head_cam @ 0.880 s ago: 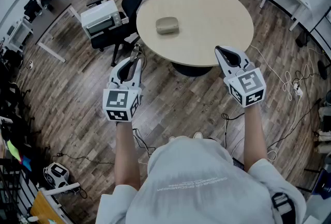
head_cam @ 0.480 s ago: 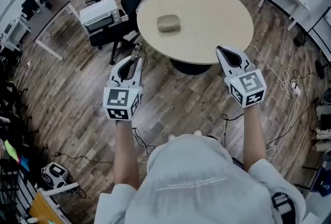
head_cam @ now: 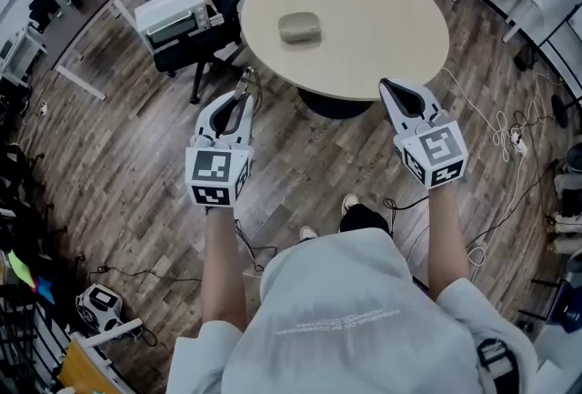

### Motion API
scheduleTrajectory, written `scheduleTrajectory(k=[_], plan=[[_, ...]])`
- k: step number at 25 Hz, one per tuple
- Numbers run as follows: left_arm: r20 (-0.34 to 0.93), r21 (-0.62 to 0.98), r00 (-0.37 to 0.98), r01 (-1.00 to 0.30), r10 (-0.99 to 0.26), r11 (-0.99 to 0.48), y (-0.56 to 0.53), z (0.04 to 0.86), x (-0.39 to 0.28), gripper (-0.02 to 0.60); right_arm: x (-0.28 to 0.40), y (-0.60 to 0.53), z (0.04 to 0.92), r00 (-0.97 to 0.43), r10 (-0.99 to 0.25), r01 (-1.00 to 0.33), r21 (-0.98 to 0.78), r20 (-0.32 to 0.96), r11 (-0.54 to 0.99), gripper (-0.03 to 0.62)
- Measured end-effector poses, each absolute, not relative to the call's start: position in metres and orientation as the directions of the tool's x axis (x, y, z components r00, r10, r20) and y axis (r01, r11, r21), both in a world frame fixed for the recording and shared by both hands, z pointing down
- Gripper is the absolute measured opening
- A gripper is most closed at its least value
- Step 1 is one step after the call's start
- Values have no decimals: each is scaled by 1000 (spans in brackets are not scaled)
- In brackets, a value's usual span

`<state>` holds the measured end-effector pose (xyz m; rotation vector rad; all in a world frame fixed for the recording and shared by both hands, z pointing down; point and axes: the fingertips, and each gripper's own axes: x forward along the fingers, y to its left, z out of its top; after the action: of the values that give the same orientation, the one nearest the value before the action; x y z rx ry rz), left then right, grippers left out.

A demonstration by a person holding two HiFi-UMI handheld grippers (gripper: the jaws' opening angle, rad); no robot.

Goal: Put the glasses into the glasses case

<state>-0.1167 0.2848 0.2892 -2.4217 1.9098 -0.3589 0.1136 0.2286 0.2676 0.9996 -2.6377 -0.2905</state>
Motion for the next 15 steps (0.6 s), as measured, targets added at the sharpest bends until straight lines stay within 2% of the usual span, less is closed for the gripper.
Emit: scheduleTrajectory(k=[7, 15], plan=[[202, -166, 206, -956, -957, -241, 255, 305, -128, 52, 103, 192, 275, -721, -661, -606, 277, 206, 746, 0], [220, -169, 178, -961, -959, -217, 169, 311, -131, 52, 100, 96, 283, -740, -650, -604, 254, 174, 755, 0]])
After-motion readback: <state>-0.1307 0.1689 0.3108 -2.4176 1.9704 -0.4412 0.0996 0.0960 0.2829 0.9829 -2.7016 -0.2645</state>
